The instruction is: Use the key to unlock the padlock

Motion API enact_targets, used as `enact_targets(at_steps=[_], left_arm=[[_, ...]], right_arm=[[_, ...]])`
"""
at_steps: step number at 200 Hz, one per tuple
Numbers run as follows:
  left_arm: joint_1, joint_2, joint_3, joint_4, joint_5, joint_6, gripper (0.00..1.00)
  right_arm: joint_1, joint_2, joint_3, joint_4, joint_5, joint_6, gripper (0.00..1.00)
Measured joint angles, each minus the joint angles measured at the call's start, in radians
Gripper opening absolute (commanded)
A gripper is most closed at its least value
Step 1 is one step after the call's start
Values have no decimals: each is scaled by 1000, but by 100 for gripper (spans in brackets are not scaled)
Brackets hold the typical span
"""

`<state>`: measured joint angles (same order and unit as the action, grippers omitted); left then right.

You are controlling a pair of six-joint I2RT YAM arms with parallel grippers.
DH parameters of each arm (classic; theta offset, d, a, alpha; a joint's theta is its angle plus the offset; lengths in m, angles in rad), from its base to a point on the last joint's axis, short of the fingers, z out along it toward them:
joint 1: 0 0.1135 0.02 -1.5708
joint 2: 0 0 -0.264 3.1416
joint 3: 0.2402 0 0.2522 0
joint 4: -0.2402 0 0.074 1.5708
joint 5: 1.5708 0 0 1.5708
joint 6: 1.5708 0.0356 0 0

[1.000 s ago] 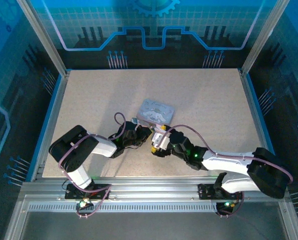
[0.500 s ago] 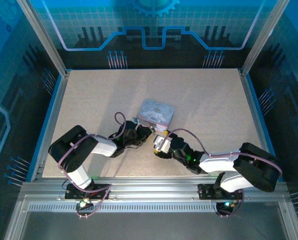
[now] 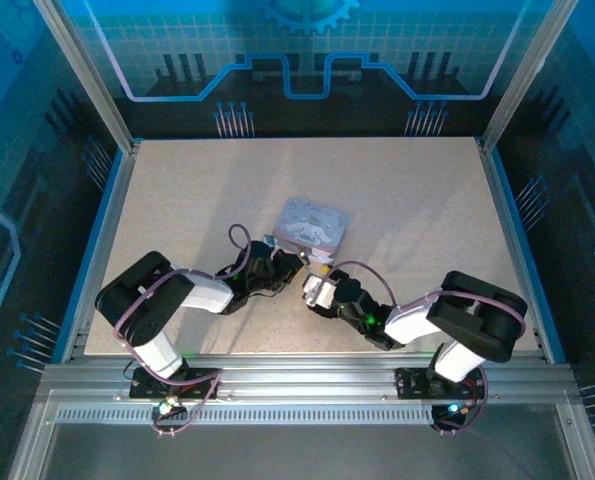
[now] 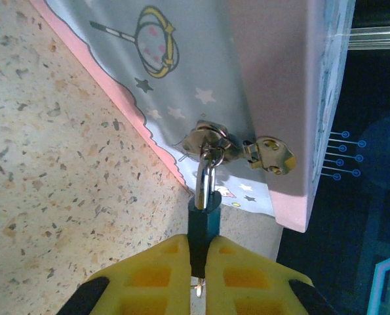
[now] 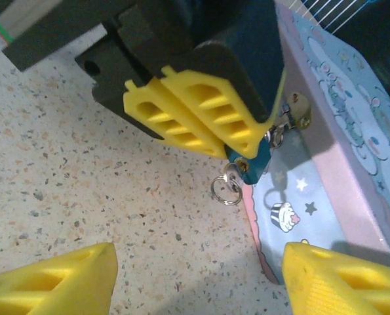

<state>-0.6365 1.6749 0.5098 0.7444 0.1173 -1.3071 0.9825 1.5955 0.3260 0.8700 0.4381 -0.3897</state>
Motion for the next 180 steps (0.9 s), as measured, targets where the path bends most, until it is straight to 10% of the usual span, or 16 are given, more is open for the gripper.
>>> enact_targets(at_steps=[180], left_arm=[[0, -8, 5, -25, 0, 0, 10]], right_arm=[[-53, 153, 110, 93, -52, 0, 35]])
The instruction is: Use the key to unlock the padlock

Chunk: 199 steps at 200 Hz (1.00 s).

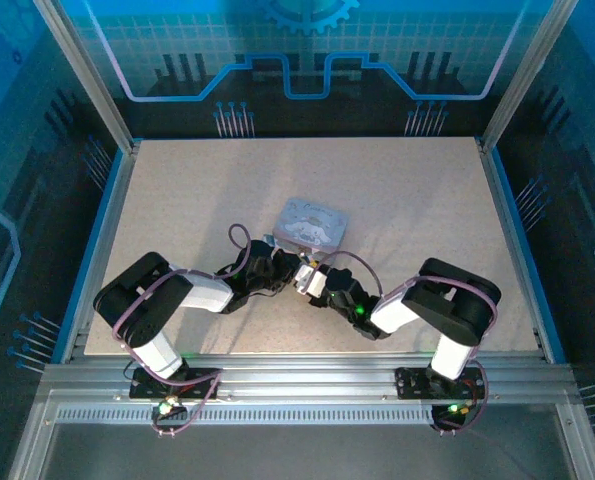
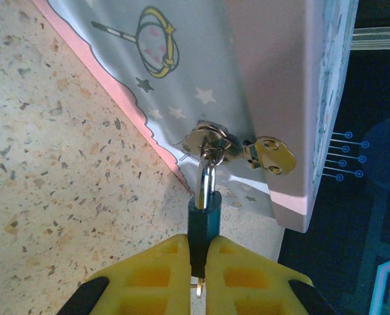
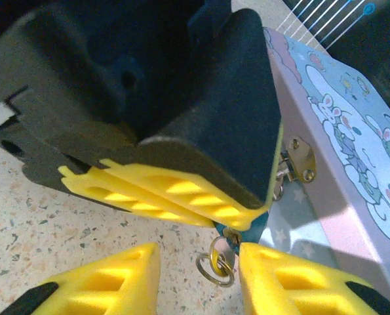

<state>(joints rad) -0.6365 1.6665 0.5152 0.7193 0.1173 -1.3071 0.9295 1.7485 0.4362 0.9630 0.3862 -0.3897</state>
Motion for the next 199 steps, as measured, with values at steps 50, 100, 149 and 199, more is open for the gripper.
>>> enact_targets(at_steps=[50, 100, 149, 199], left_arm=[[0, 0, 0, -1, 0, 0, 10], [0, 0, 0, -1, 0, 0, 10], [1, 0, 0, 0, -9, 0, 10], [3, 0, 0, 1, -17, 0, 10]], right_arm=[[-10, 21, 7, 10, 11, 8, 31], [-14, 37, 17, 18, 25, 11, 24], [-21, 47, 32, 19, 29, 23, 16], [-21, 51, 37, 18, 30, 35, 6]])
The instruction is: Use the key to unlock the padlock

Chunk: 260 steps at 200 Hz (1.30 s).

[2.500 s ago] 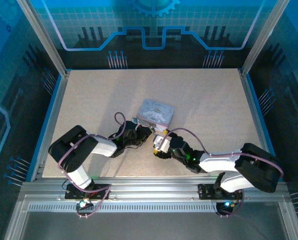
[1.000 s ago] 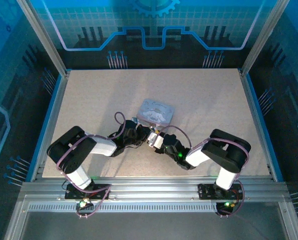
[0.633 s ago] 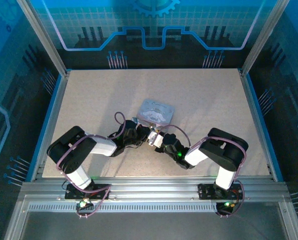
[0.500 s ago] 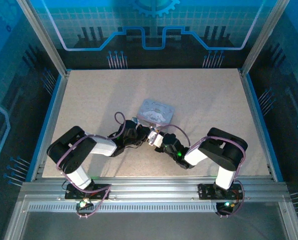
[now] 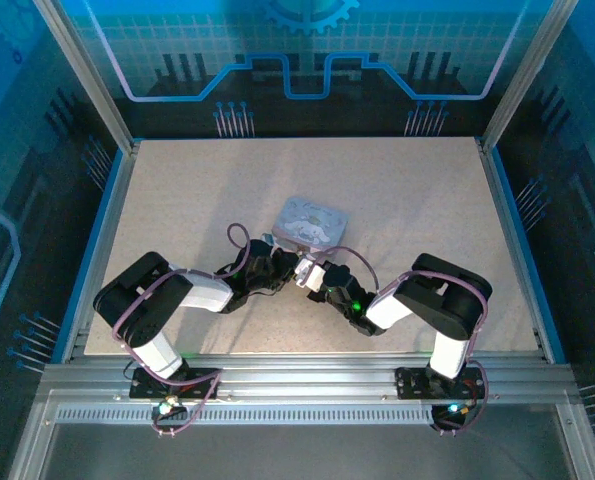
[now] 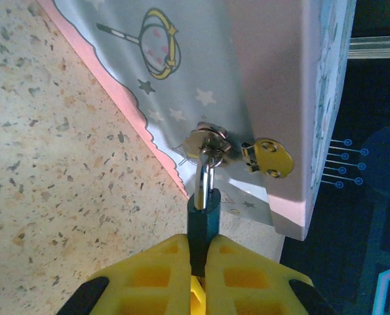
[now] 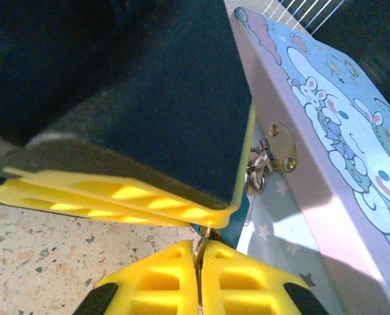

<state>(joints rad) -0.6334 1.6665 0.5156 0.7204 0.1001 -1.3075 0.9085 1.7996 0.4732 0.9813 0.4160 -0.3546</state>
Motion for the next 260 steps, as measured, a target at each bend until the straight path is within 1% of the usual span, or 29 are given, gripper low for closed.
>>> enact_targets(at_steps=[39, 82, 120, 177, 224, 260], left_arm=[[0, 0, 0, 0, -2, 0, 10], [0, 0, 0, 1, -3, 0, 10], [0, 0, 0, 3, -3, 0, 10], [0, 0, 0, 9, -9, 0, 10], [0, 2, 0, 11, -17, 0, 10], [0, 8, 0, 18, -26, 0, 10]], right_arm=[[0, 0, 0, 0, 0, 15, 1], [-8, -16, 8, -37, -19, 92, 0], [-26, -56, 21, -116, -76, 222, 0], [-71, -79, 38, -179, -188, 437, 0], [-110, -76, 40, -176, -288, 605, 0], [-137, -48, 40, -138, -351, 726, 0]])
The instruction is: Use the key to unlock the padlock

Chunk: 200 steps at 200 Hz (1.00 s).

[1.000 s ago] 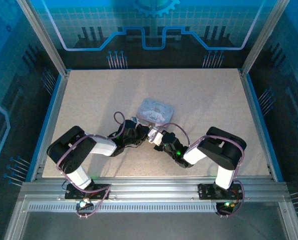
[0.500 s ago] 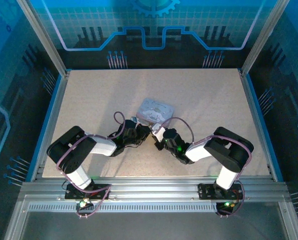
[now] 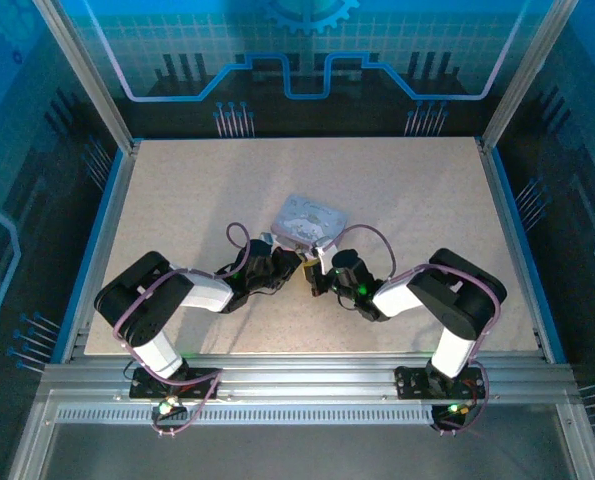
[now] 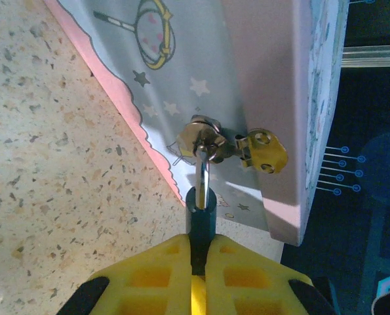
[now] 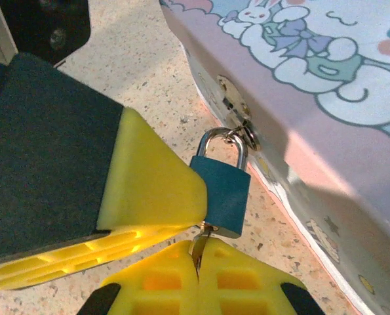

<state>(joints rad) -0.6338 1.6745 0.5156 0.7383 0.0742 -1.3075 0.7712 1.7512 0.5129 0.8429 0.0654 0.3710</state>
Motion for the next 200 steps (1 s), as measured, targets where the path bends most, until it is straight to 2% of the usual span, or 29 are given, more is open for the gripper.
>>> enact_targets(at_steps=[65, 94, 145, 200], left_arm=[[0, 8, 0, 8, -10, 0, 11], [0, 9, 0, 8, -9, 4, 21], [-2, 15, 0, 3, -6, 0, 33], [-2, -2, -4, -47, -6, 9, 52]], right_arm=[[-29, 31, -1, 43, -69, 124, 0], [-31, 31, -1, 41, -78, 130, 0], [-31, 31, -1, 41, -90, 146, 0], [-31, 31, -1, 48, -93, 176, 0]])
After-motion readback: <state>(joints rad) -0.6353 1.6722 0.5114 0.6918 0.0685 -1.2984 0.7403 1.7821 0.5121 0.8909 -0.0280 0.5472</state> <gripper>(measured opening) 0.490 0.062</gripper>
